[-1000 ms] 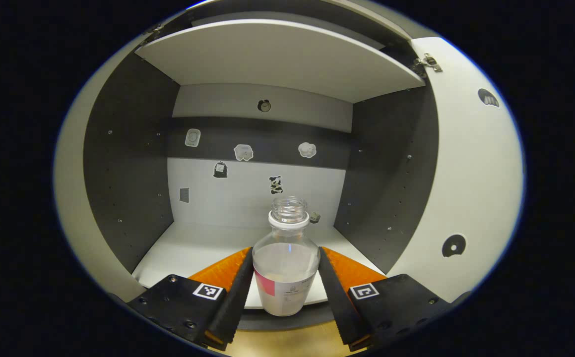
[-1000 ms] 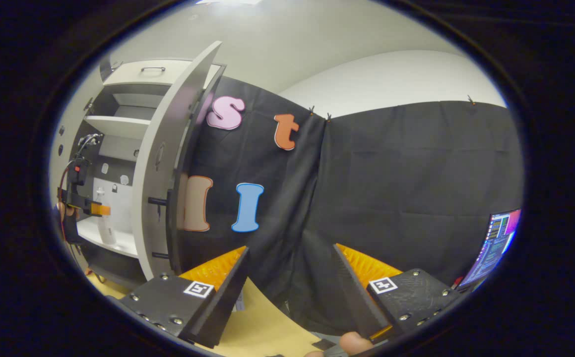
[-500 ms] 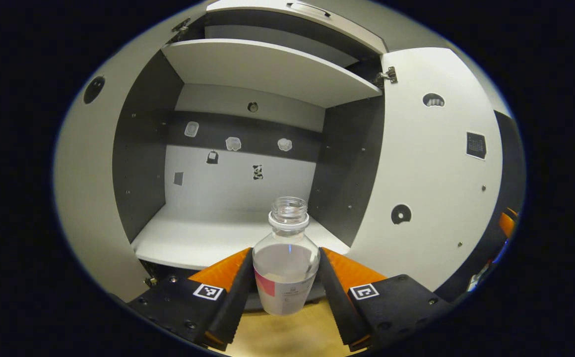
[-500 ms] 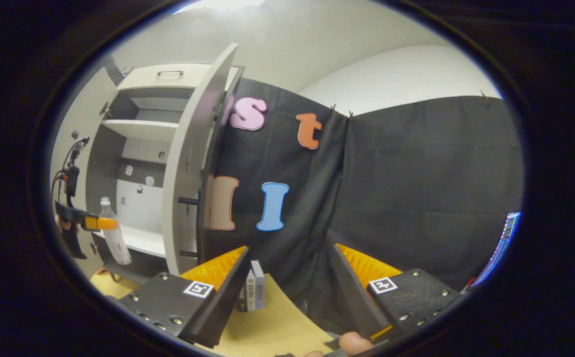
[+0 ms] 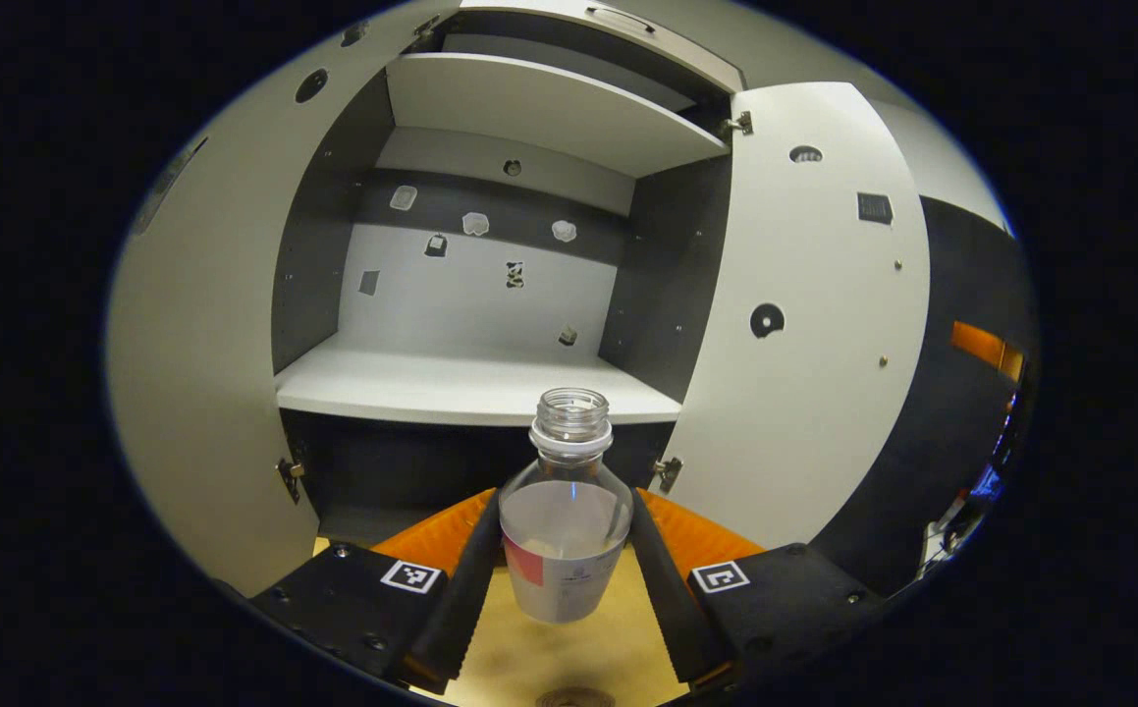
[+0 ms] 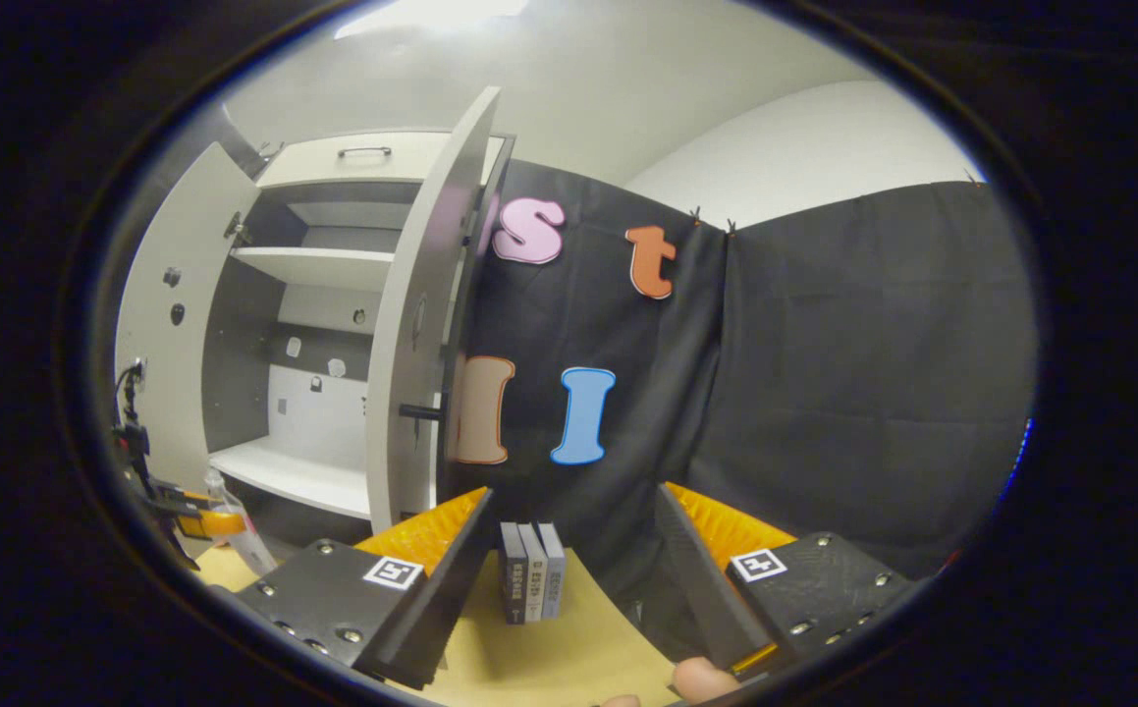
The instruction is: Grasp the bottle in the cabinet with the left hand and place it on the coaster, then close the right door with the right hand and the left door with the left hand.
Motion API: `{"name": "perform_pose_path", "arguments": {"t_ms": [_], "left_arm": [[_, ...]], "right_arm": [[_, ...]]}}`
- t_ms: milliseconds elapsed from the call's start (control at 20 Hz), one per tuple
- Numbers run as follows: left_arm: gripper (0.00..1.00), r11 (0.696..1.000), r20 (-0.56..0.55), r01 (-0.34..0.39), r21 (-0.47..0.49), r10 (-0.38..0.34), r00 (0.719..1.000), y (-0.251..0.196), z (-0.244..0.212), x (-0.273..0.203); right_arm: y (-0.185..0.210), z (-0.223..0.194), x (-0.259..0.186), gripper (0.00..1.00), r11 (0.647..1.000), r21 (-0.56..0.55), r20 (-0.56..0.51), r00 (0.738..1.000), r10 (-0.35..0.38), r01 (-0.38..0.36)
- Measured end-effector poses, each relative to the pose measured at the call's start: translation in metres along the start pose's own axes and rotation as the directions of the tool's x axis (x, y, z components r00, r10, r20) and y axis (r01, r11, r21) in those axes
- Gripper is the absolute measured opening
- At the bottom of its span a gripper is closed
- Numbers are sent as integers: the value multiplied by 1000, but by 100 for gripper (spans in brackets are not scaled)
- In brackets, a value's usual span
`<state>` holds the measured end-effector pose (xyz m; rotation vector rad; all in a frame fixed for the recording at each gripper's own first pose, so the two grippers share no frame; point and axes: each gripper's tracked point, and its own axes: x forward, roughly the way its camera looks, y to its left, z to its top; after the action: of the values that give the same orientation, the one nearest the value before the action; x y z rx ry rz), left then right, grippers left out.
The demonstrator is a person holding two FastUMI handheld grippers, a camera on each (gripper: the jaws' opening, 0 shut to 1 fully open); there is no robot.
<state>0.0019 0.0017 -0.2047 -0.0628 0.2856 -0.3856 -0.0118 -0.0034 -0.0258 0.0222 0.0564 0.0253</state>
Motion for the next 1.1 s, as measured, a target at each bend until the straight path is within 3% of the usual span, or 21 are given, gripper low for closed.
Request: {"name": "perform_pose_path", "arguments": {"t_ms": [300,600,1100], "left_arm": [[78,999,-73,27,17,-26,997,-2,-78,-16],[78,998,-179,50,-50,-58,982,-12,-149,-30],[79,992,-307,-16,-121,-22,951,-9,-226,-51]], "right_arm": [[-2,0,8,98,1000,5,-2,1000,12,-12],[0,-2,10,98,1000,11,2,1000,27,-27],[-2,-10,7,98,999,30,-20,999,28,-27]]}}
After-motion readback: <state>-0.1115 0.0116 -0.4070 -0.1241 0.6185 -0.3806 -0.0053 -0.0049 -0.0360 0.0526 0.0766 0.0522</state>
